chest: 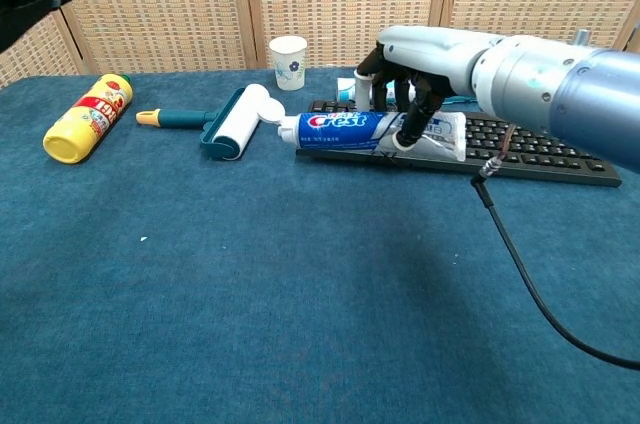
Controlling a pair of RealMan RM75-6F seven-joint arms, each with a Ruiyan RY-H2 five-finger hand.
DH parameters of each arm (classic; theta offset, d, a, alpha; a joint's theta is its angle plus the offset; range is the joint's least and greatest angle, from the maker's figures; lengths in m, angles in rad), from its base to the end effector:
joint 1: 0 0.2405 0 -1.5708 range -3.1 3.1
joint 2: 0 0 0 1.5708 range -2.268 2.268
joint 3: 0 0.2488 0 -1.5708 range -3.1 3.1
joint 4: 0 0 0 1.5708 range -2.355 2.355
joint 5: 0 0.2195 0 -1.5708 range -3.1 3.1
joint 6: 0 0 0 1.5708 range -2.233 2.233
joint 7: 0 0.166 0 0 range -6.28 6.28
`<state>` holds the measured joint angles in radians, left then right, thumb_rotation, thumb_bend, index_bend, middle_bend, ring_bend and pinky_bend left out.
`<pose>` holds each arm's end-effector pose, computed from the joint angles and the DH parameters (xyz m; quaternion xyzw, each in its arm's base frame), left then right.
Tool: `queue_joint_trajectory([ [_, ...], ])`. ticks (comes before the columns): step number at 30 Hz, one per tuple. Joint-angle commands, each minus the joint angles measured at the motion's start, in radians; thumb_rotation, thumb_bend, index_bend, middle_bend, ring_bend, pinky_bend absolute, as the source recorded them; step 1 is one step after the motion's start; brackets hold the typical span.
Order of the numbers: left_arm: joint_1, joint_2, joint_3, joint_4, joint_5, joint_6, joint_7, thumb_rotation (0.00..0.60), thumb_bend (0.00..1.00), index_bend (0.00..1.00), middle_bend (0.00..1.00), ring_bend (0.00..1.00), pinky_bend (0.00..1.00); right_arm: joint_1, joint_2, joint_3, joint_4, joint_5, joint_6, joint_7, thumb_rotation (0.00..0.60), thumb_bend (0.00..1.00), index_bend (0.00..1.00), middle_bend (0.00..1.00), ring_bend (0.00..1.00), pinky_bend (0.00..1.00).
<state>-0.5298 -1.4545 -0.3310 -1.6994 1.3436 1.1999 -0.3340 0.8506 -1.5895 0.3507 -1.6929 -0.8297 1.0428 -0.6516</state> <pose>-0.1156 0.3390 0.0531 -0.4991 -0.5258 -0.6346 0.2678 -0.0445 -0.3642 -0.0225 0.7154 -0.3895 0.4069 0.4135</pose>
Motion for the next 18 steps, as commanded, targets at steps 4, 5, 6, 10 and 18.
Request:
queue_joint_trajectory([
  [4,-0.052,-0.091,-0.036,0.048,-0.061,-0.046,-0.118,0.236,0.00,0.00,0.00,0.00,0.00,0.020,-0.005,0.011,-0.011,0.034,0.009,0.007,0.600,0.75,0.70,0.69,0.58,0.65],
  [5,-0.062,-0.105,-0.037,0.058,-0.065,-0.054,-0.120,0.236,0.00,0.00,0.00,0.00,0.00,0.025,-0.005,0.011,-0.012,0.037,0.011,0.006,0.600,0.75,0.70,0.69,0.59,0.65],
  [6,-0.070,-0.117,-0.039,0.068,-0.069,-0.060,-0.121,0.236,0.00,0.00,0.00,0.00,0.00,0.029,-0.007,0.011,-0.013,0.040,0.014,0.004,0.600,0.75,0.70,0.69,0.59,0.65],
  [10,-0.103,-0.161,-0.048,0.102,-0.086,-0.081,-0.119,0.237,0.00,0.00,0.00,0.00,0.00,0.048,-0.014,0.016,-0.014,0.055,0.020,-0.003,0.600,0.75,0.70,0.69,0.59,0.65],
  [18,-0.132,-0.197,-0.066,0.121,-0.112,-0.088,-0.116,0.236,0.00,0.00,0.00,0.00,0.00,0.106,-0.025,0.044,-0.008,0.091,0.018,-0.013,0.600,0.75,0.70,0.69,0.59,0.65],
])
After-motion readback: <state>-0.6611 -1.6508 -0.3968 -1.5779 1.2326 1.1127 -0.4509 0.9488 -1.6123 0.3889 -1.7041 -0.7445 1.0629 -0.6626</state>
